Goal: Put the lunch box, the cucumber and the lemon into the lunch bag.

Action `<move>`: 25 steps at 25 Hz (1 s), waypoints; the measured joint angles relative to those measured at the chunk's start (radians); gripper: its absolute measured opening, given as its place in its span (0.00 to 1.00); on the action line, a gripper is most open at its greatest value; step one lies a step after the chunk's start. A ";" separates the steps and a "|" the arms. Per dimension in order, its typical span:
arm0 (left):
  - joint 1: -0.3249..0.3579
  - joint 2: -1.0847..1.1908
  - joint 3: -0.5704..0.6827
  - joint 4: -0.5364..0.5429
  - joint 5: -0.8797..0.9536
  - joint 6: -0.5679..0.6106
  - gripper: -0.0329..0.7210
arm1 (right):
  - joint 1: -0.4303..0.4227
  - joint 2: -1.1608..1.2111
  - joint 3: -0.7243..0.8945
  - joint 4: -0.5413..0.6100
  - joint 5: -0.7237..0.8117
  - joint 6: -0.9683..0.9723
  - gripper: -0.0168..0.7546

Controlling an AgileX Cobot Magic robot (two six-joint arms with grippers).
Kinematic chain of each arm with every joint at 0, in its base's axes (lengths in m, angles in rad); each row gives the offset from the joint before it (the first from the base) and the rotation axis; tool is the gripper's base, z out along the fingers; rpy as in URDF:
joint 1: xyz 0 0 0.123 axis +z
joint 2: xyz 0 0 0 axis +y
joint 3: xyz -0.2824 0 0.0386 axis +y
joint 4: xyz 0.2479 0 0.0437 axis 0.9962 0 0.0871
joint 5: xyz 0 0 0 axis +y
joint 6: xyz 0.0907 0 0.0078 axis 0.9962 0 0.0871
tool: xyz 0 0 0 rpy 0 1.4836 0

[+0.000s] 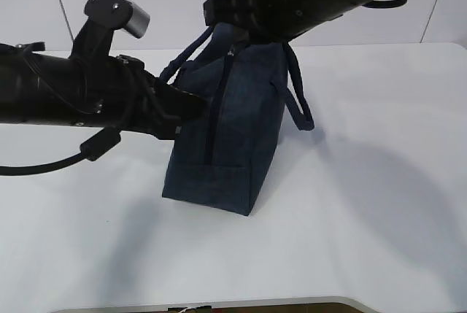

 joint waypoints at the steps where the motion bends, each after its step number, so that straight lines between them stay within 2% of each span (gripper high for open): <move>1: 0.000 0.000 0.000 0.002 0.000 0.000 0.03 | 0.000 0.008 -0.010 -0.005 0.000 0.000 0.03; 9: 0.000 -0.008 0.000 0.046 -0.002 -0.034 0.03 | 0.000 0.040 -0.061 -0.068 0.040 -0.002 0.03; 12: 0.000 -0.022 0.000 0.043 -0.024 -0.044 0.06 | 0.000 0.040 -0.061 -0.072 0.043 -0.002 0.03; 15: -0.002 -0.034 0.000 0.015 -0.068 -0.044 0.16 | 0.000 0.040 -0.061 -0.070 0.044 -0.002 0.03; 20: -0.002 -0.039 -0.009 -0.010 -0.115 -0.046 0.44 | -0.002 0.040 -0.065 -0.038 0.044 -0.004 0.03; 22: -0.002 -0.046 -0.011 -0.011 -0.117 -0.046 0.50 | -0.002 0.040 -0.067 -0.019 0.045 -0.004 0.03; 25: -0.002 -0.061 -0.011 -0.012 -0.117 -0.046 0.53 | -0.004 0.040 -0.067 -0.005 0.045 -0.004 0.03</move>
